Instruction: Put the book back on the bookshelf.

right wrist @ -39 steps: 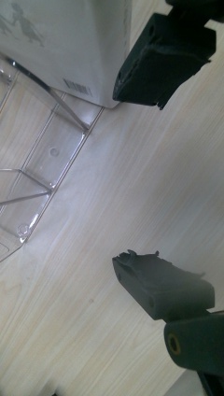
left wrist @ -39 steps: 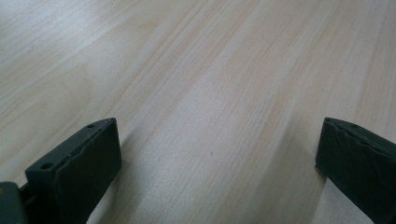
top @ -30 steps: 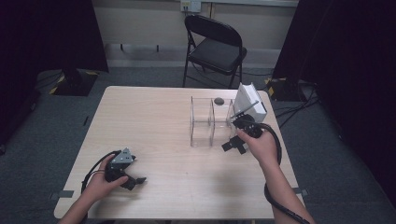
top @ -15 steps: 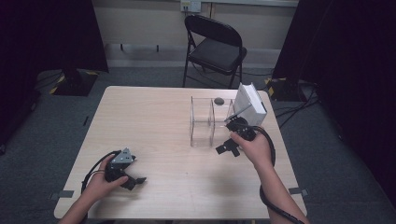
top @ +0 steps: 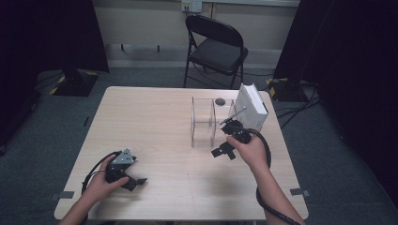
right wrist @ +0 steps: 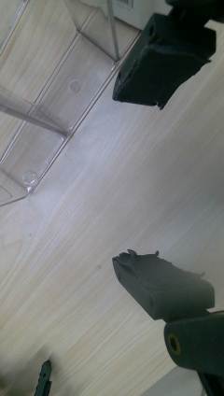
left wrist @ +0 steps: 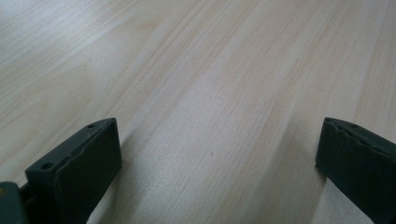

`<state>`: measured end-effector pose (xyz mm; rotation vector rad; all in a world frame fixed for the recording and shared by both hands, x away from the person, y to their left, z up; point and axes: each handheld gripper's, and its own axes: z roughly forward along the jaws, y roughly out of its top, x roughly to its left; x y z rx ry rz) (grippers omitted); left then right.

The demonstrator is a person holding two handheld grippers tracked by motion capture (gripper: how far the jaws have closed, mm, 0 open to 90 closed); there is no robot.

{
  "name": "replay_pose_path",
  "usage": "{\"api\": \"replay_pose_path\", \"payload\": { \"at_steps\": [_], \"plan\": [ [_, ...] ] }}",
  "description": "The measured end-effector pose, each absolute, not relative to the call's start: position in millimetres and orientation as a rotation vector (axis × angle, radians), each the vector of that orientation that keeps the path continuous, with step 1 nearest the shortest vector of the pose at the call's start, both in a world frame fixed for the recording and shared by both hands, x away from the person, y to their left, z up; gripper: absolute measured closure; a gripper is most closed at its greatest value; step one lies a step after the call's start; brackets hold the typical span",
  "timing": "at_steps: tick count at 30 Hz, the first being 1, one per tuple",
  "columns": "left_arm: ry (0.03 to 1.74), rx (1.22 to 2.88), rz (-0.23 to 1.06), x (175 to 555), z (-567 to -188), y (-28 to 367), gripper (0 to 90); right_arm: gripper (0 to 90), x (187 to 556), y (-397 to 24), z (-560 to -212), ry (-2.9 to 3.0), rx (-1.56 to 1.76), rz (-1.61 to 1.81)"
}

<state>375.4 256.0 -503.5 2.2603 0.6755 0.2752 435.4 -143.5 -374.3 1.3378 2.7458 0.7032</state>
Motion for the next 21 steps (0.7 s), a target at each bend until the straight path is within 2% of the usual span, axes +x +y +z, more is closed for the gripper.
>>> {"api": "replay_pose_path", "payload": {
  "at_steps": [21],
  "plan": [
    [0.681,2.260,0.274,374.9,-503.4,256.0,0.0,16.3,433.1,-122.9,-392.0,2.796,1.288,0.733]
  ]
}}
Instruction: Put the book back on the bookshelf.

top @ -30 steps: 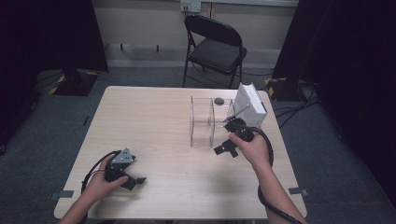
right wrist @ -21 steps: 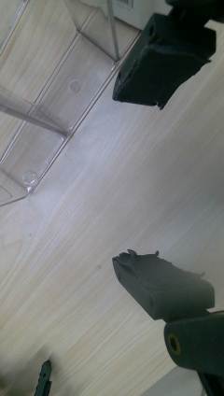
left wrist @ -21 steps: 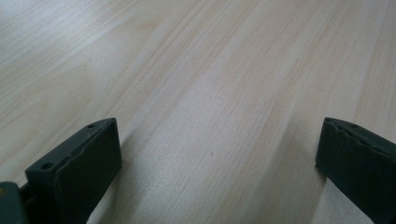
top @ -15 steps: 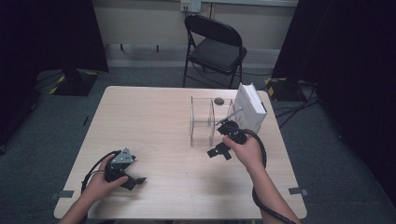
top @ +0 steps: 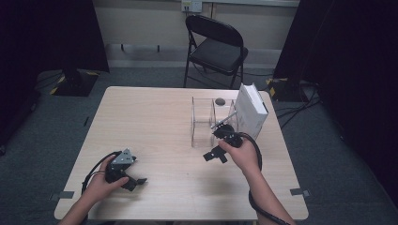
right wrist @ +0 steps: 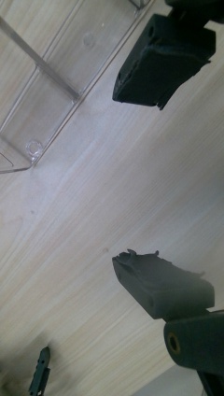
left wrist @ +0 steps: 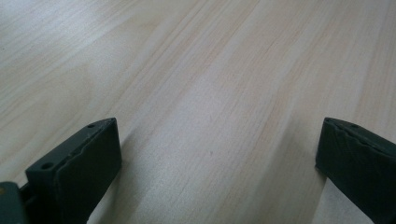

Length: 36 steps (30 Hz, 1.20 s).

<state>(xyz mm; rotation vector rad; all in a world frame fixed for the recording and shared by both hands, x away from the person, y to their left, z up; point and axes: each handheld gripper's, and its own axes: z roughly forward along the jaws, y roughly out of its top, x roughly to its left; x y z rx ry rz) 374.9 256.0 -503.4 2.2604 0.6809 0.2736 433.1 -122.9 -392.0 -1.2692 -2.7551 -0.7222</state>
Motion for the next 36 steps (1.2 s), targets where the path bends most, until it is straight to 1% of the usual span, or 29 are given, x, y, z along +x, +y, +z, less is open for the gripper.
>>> {"api": "replay_pose_path", "payload": {
  "at_steps": [36],
  "plan": [
    [0.674,2.268,0.274,375.3,-503.3,256.4,0.0,16.7,426.1,-89.2,-423.7,-2.742,-1.151,-0.730]
  ]
}}
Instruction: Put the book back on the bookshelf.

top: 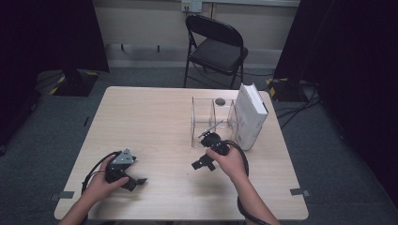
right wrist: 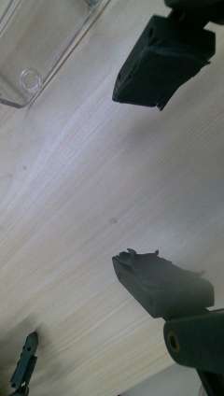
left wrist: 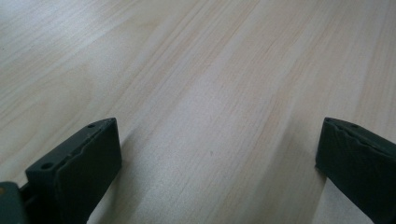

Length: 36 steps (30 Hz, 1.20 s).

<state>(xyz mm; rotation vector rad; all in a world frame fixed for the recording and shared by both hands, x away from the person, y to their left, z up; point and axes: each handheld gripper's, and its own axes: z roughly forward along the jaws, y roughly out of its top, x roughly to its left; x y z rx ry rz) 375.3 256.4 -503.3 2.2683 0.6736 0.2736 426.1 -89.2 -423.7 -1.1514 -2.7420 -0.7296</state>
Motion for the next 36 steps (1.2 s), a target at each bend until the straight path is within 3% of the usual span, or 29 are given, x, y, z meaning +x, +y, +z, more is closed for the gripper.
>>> {"api": "replay_pose_path", "payload": {
  "at_steps": [36],
  "plan": [
    [0.674,2.269,0.274,375.3,-503.3,256.4,0.0,16.9,418.2,-58.5,-454.4,-2.749,-1.057,-0.737]
  ]
}}
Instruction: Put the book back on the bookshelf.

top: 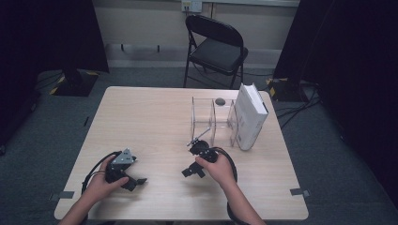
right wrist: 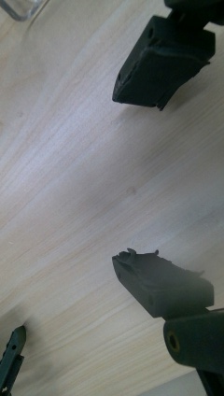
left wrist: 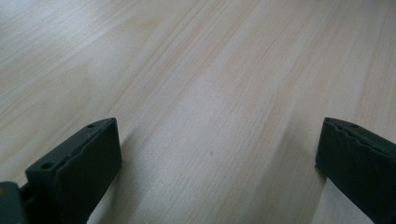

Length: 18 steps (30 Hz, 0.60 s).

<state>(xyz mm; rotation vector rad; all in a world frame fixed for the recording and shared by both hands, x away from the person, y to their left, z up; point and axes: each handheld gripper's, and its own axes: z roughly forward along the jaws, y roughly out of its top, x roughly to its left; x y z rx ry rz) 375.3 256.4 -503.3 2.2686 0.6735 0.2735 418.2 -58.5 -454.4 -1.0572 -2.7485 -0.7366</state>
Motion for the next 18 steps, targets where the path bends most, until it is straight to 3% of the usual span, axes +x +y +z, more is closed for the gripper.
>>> {"api": "replay_pose_path", "payload": {
  "at_steps": [18],
  "plan": [
    [0.674,2.274,0.274,375.2,-502.8,256.6,0.0,17.1,413.0,-44.0,-469.1,-2.789,-0.982,-0.749]
  ]
}}
